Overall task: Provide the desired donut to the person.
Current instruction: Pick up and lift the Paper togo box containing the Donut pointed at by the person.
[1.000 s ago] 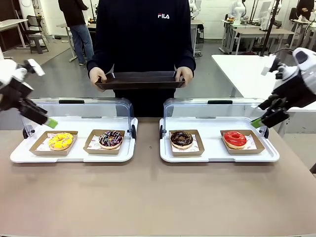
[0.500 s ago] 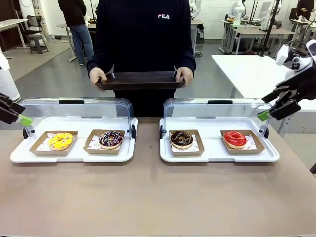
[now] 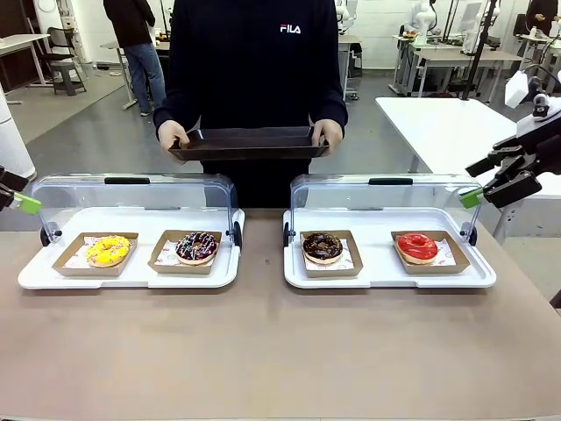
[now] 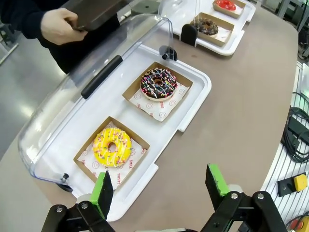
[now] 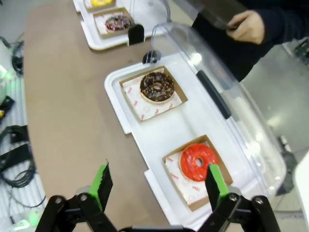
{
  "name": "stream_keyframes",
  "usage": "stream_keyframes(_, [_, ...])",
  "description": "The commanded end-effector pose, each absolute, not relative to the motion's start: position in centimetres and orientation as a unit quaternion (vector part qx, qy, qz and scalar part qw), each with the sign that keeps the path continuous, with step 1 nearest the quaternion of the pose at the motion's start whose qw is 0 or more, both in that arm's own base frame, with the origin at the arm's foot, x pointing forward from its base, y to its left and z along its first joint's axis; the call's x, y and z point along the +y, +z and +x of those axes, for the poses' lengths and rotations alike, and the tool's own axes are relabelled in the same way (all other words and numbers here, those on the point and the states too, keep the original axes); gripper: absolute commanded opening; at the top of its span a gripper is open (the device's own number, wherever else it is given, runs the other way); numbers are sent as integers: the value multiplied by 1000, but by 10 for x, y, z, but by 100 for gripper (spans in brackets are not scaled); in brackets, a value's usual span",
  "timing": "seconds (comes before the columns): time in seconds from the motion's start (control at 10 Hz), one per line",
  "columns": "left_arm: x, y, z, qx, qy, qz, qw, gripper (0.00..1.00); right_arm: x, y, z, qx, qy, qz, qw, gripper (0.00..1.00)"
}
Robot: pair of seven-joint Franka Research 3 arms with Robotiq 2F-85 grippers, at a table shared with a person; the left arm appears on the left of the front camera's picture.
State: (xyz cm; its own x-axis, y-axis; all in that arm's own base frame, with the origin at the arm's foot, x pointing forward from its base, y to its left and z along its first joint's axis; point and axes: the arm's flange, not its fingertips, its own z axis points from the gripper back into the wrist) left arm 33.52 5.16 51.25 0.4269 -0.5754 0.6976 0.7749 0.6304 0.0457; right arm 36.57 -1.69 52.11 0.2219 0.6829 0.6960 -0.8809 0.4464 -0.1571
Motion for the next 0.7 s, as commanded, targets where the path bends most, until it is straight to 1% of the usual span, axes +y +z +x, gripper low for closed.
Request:
stream_keyframes(0.0, [42,477,290,-370,-410,-143,821,100,-23,523,361,-383,510,146,756,100])
stream_keyframes(0.6, [46,499,290,-399,-402,-139,812,100,-22,538,358,-396,504,150,753,100])
